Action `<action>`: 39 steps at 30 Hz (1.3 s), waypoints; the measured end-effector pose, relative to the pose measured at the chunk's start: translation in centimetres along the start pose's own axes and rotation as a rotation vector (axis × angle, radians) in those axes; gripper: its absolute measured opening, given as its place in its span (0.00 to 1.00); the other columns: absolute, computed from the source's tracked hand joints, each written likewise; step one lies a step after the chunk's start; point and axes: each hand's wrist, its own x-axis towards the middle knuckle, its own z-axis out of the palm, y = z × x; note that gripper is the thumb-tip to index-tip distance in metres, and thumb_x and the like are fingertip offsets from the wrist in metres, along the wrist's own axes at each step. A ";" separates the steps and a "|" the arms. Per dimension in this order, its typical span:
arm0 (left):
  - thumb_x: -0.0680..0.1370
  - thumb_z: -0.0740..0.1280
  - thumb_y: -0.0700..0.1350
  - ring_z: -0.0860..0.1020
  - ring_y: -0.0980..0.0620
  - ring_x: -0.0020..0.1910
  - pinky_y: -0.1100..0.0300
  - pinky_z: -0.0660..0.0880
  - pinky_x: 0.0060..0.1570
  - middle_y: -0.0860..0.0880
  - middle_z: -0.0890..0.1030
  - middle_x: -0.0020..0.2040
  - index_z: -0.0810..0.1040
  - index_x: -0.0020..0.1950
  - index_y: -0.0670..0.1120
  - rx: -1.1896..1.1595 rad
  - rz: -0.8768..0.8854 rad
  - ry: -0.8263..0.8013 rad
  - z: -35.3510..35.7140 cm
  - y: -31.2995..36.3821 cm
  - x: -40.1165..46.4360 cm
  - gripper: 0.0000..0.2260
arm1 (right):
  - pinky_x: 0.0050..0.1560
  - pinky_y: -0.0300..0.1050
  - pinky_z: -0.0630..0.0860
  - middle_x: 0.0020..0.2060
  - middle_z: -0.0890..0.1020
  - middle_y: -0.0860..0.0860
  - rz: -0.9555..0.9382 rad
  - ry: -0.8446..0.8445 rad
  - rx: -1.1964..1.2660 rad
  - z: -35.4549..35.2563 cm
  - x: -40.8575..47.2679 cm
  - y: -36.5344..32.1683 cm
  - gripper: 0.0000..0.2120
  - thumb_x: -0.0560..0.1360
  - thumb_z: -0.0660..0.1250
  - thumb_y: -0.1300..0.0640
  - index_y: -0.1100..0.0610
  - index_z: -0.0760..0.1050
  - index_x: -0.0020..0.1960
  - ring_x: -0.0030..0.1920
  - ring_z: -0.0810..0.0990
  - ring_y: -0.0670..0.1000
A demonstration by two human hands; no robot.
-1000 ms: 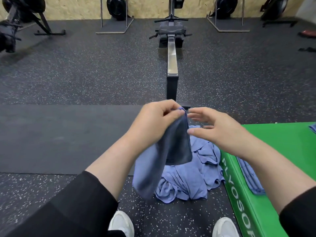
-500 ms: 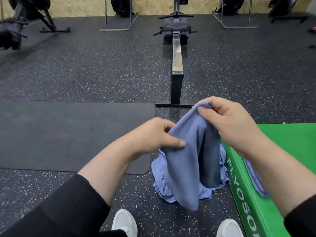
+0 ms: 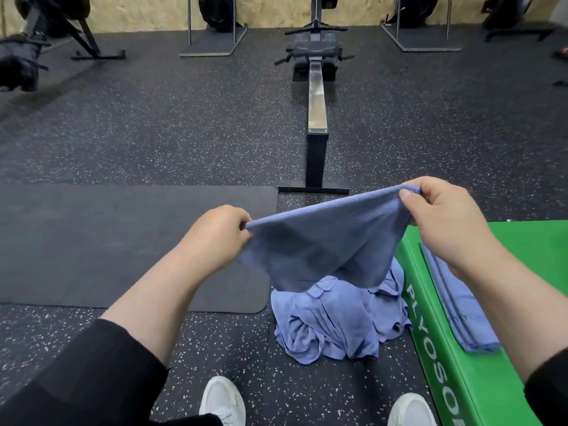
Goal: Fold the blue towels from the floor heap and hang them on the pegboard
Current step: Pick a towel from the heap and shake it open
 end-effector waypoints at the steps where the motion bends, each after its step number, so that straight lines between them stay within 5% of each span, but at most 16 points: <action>1: 0.78 0.65 0.42 0.76 0.43 0.44 0.55 0.65 0.36 0.47 0.78 0.40 0.79 0.43 0.47 -0.001 -0.013 0.043 -0.1 -0.3 0.2 0.05 | 0.51 0.56 0.78 0.38 0.83 0.52 0.011 0.002 -0.018 -0.1 0.0 0.0 0.08 0.80 0.64 0.55 0.51 0.80 0.45 0.41 0.81 0.55; 7: 0.82 0.63 0.45 0.73 0.45 0.42 0.53 0.63 0.38 0.53 0.74 0.36 0.75 0.44 0.47 -0.186 -0.066 0.282 -0.8 -0.5 0.5 0.07 | 0.35 0.37 0.74 0.36 0.81 0.46 0.021 0.065 -0.040 -0.5 0.0 -0.1 0.10 0.80 0.63 0.59 0.50 0.79 0.44 0.38 0.83 0.53; 10: 0.82 0.62 0.45 0.74 0.44 0.43 0.53 0.65 0.39 0.51 0.77 0.38 0.77 0.46 0.46 -0.216 -0.078 0.371 -1.2 -0.5 0.4 0.07 | 0.36 0.38 0.72 0.36 0.81 0.47 0.004 0.141 -0.062 -0.8 0.1 -0.3 0.09 0.80 0.63 0.60 0.51 0.80 0.46 0.36 0.79 0.50; 13: 0.82 0.63 0.45 0.74 0.42 0.45 0.52 0.67 0.41 0.48 0.79 0.40 0.79 0.47 0.44 -0.189 -0.083 0.416 -1.3 -0.5 0.4 0.09 | 0.31 0.28 0.66 0.37 0.81 0.44 0.034 0.145 -0.076 -1.0 0.0 -0.3 0.09 0.80 0.63 0.61 0.51 0.80 0.46 0.35 0.75 0.43; 21: 0.78 0.71 0.49 0.66 0.51 0.33 0.57 0.62 0.33 0.51 0.71 0.32 0.76 0.40 0.40 -0.559 -0.166 0.400 -1.3 -0.8 0.6 0.14 | 0.44 0.47 0.71 0.43 0.84 0.54 0.119 0.145 -0.009 -1.2 -0.1 -0.5 0.09 0.79 0.61 0.60 0.53 0.80 0.46 0.41 0.76 0.52; 26: 0.76 0.73 0.49 0.72 0.52 0.36 0.52 0.76 0.43 0.52 0.73 0.33 0.73 0.38 0.43 -0.972 -0.200 0.313 -1.1 -0.3 0.6 0.15 | 0.50 0.62 0.80 0.37 0.83 0.49 0.182 0.142 0.155 -1.4 0.0 -0.5 0.12 0.69 0.60 0.53 0.51 0.81 0.44 0.41 0.78 0.53; 34: 0.77 0.73 0.47 0.72 0.55 0.25 0.64 0.72 0.27 0.52 0.75 0.28 0.72 0.39 0.48 -1.252 -0.461 0.206 0.8 1.9 0.4 0.13 | 0.38 0.51 0.69 0.37 0.69 0.54 0.363 -0.032 0.306 0.0 -0.4 -0.8 0.07 0.71 0.60 0.59 0.59 0.75 0.39 0.40 0.67 0.53; 39: 0.78 0.73 0.46 0.74 0.50 0.34 0.58 0.73 0.35 0.47 0.79 0.36 0.79 0.40 0.46 -1.241 -0.380 0.228 0.8 4.0 0.0 0.08 | 0.43 0.52 0.83 0.42 0.74 0.57 0.404 -0.206 0.404 1.1 -0.7 -0.6 0.12 0.79 0.61 0.64 0.75 0.71 0.50 0.42 0.74 0.56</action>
